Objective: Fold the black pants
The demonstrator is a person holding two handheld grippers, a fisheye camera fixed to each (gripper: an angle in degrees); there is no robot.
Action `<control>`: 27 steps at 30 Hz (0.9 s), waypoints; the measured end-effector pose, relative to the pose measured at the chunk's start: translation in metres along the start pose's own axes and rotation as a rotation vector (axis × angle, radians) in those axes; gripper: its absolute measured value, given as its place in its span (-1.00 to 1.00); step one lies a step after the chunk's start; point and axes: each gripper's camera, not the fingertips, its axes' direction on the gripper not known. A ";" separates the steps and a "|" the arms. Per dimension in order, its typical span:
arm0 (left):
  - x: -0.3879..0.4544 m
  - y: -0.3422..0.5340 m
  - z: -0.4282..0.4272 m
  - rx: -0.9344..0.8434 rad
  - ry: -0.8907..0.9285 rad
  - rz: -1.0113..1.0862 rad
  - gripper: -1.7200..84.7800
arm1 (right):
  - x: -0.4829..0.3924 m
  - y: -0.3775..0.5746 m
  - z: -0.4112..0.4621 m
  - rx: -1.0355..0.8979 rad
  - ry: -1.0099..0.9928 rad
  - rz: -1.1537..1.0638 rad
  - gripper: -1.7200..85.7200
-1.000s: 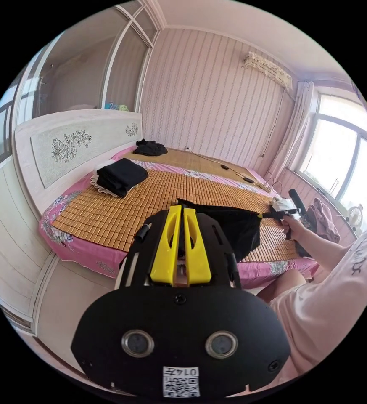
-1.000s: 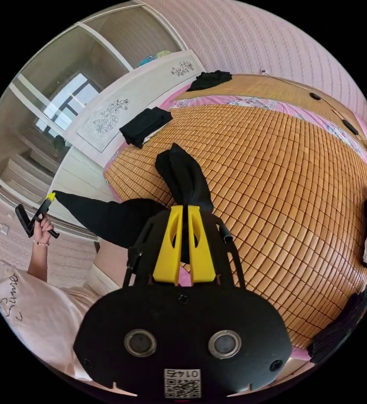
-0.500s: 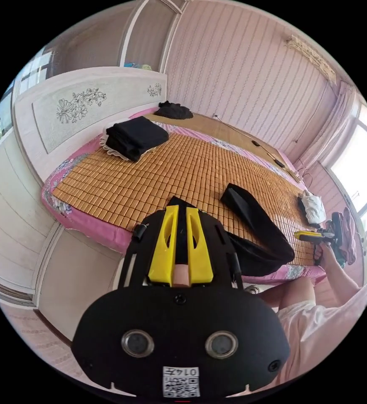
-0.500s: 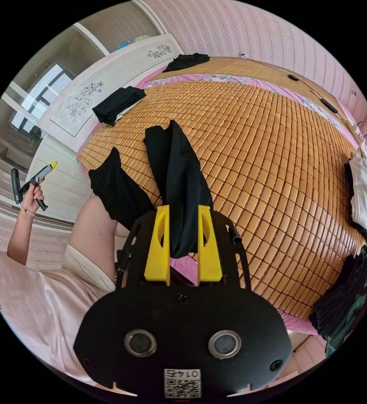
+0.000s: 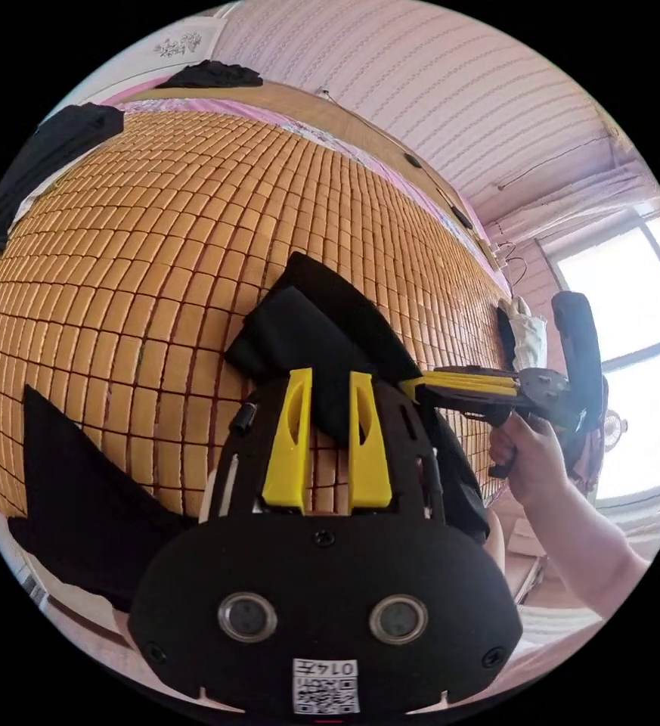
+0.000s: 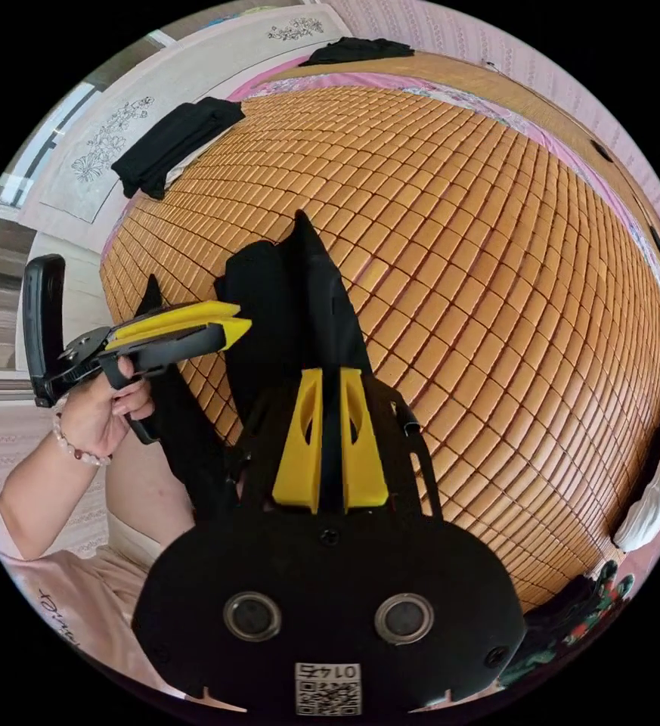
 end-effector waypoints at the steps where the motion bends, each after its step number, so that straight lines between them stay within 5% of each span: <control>1: 0.002 -0.002 0.003 -0.021 -0.018 0.024 -0.92 | 0.004 0.011 -0.010 0.054 0.031 0.004 -0.90; 9: -0.002 0.029 -0.036 0.171 0.036 0.094 -0.97 | 0.043 0.099 -0.124 0.369 -0.108 0.047 -0.95; 19: 0.074 -0.018 0.036 0.070 0.152 0.124 -0.76 | 0.096 0.180 -0.112 0.140 0.015 0.327 -0.92; 27: 0.130 -0.083 0.094 -0.047 0.025 0.184 -0.66 | 0.111 0.239 -0.150 0.289 0.006 0.434 -0.79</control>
